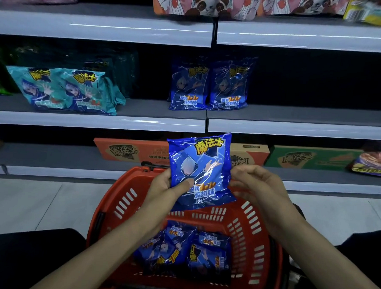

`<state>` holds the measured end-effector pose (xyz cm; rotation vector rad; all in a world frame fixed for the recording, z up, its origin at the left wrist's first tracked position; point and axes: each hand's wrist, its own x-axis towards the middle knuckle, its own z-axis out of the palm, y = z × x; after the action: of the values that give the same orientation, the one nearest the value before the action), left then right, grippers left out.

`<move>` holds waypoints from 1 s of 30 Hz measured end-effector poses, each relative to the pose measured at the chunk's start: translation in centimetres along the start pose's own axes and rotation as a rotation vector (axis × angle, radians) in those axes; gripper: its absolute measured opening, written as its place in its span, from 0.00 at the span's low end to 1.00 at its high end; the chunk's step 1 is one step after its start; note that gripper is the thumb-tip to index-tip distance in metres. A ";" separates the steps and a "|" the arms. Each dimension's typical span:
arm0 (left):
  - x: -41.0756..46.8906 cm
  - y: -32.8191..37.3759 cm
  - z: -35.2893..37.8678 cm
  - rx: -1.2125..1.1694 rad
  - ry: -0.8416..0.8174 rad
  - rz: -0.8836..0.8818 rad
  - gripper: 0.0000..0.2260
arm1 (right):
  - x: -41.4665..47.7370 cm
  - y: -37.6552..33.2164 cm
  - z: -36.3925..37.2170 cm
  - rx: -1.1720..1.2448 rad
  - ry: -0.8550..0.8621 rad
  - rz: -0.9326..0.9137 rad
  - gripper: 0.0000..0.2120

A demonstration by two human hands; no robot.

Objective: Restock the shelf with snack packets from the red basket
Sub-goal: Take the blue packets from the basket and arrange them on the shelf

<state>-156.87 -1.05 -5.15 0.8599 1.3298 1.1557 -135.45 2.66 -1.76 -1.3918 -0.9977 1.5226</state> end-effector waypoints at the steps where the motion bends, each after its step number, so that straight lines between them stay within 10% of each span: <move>1: 0.0 0.1 0.0 -0.009 -0.007 -0.002 0.12 | 0.0 0.1 0.1 -0.027 0.015 -0.026 0.09; 11: -0.2 0.7 0.1 -0.104 -0.080 0.002 0.15 | -0.1 0.8 0.3 -0.158 -0.043 -0.168 0.23; 30: -0.3 1.1 0.3 -0.112 -0.121 0.022 0.14 | -0.2 0.9 0.1 0.004 -0.048 -0.095 0.11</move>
<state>-156.69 -0.98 -3.97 0.8508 1.1495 1.1651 -135.64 2.16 -2.56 -1.2921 -1.0746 1.4932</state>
